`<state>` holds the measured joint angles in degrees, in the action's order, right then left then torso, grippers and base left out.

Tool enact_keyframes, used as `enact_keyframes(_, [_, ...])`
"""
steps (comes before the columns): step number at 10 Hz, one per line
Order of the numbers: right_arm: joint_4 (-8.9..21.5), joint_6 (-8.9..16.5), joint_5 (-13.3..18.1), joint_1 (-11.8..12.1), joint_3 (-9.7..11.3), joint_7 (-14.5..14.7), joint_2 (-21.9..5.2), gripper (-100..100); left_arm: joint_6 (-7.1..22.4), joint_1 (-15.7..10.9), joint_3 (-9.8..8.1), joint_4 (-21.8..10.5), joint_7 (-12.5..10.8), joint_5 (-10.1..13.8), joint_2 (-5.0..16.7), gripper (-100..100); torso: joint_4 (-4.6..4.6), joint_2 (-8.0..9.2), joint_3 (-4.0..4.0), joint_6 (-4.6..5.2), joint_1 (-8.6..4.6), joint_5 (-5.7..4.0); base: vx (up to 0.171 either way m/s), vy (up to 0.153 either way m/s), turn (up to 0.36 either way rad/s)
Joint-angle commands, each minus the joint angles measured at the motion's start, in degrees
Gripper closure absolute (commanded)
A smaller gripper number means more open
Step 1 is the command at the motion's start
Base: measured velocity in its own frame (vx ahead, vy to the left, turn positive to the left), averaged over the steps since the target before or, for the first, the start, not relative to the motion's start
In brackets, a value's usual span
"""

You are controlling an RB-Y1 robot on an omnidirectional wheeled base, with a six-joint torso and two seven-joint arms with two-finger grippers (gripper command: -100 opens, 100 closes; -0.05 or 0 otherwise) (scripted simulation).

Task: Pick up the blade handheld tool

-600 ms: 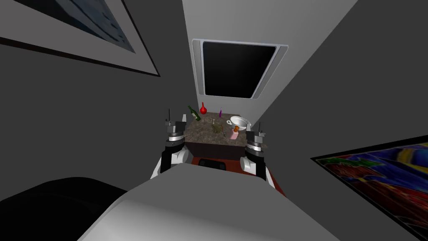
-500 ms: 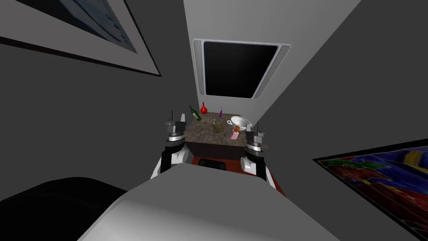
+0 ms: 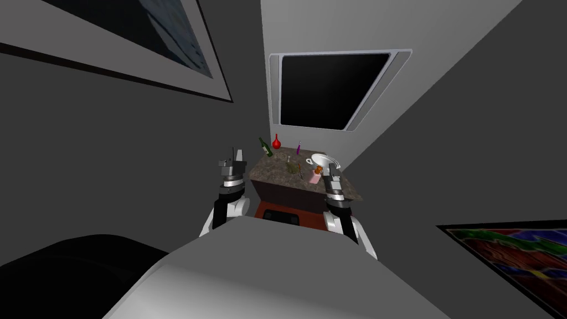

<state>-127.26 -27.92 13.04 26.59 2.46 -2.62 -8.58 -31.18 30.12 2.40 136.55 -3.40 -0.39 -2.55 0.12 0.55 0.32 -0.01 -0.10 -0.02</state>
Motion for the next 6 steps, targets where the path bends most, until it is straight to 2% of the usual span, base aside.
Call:
enact_keyframes(1, [0.21,0.27,1.78,0.0,0.07,0.37,-1.58,-100,0.0,0.0,0.0,0.0,0.0,0.0,0.0,0,0.0,0.0,0.0,0.0,0.0,0.0,-0.095,-0.006,0.064])
enact_keyframes(3, [0.8,1.06,5.6,0.38,-0.2,1.27,-5.5,-100,0.0,0.01,0.0,0.0,0.0,0.0,0.0,0,-0.04,-0.22,-0.12,-0.01,0.0,0.0,-0.087,-0.013,0.266])
enact_keyframes(4, [0.8,1.06,6.75,0.38,-0.2,1.27,-6.07,-100,0.0,0.0,0.0,0.0,0.0,0.0,0.0,0,-0.04,-0.18,-0.1,-0.02,-0.01,0.0,-0.094,-0.013,0.14])
enact_keyframes(5, [1.12,1.42,8.85,0.62,-0.39,1.75,-8.2,-100,0.0,0.01,-0.01,0.0,0.0,0.0,0.0,0,-0.04,-0.19,-0.1,0.03,-0.02,0.0,-0.103,0.008,0.202])
enact_keyframes(6, [1.12,1.42,9.46,0.62,-0.39,1.75,-8.49,-100,0.0,0.01,0.0,0.0,0.0,0.0,0.0,0,-0.03,-0.16,-0.09,0.0,0.04,0.01,-0.08,0.004,0.108])
